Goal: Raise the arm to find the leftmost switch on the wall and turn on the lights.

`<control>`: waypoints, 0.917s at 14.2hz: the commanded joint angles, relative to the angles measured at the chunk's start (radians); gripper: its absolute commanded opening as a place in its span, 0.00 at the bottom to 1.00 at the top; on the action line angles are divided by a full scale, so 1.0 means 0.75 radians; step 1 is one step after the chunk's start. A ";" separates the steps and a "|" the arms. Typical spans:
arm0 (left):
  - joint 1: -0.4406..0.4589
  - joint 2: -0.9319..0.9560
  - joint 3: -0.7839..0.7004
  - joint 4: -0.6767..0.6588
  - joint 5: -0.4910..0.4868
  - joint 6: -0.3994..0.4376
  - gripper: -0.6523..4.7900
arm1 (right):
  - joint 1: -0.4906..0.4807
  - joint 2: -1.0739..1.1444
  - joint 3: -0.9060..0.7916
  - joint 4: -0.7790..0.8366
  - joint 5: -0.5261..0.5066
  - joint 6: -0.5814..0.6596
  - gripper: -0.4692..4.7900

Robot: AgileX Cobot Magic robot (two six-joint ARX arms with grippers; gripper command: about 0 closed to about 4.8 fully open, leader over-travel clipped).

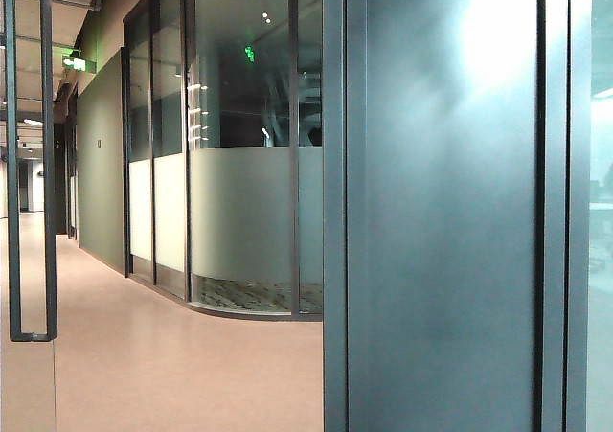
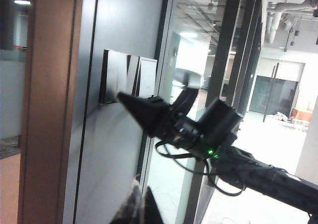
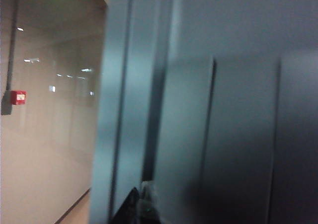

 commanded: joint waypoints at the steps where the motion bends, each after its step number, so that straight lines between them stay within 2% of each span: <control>1: 0.002 -0.004 0.006 0.017 0.007 -0.009 0.11 | 0.002 0.012 0.011 0.014 0.049 0.000 0.09; 5: 0.002 -0.005 0.007 0.017 0.006 -0.009 0.11 | 0.001 0.046 0.011 0.017 0.121 -0.038 0.09; 8: 0.002 -0.005 0.007 0.017 0.006 -0.009 0.11 | 0.001 0.051 0.011 0.022 0.113 -0.027 0.09; 9: 0.003 -0.005 0.007 0.017 0.006 -0.009 0.11 | 0.002 0.046 0.011 0.023 0.092 -0.016 0.09; 11: 0.003 -0.005 0.008 0.022 0.003 -0.009 0.11 | 0.002 0.026 0.011 0.026 -0.038 0.017 0.09; 13: 0.003 -0.009 0.008 0.028 0.003 -0.009 0.11 | 0.002 -0.028 0.011 0.015 -0.092 0.033 0.09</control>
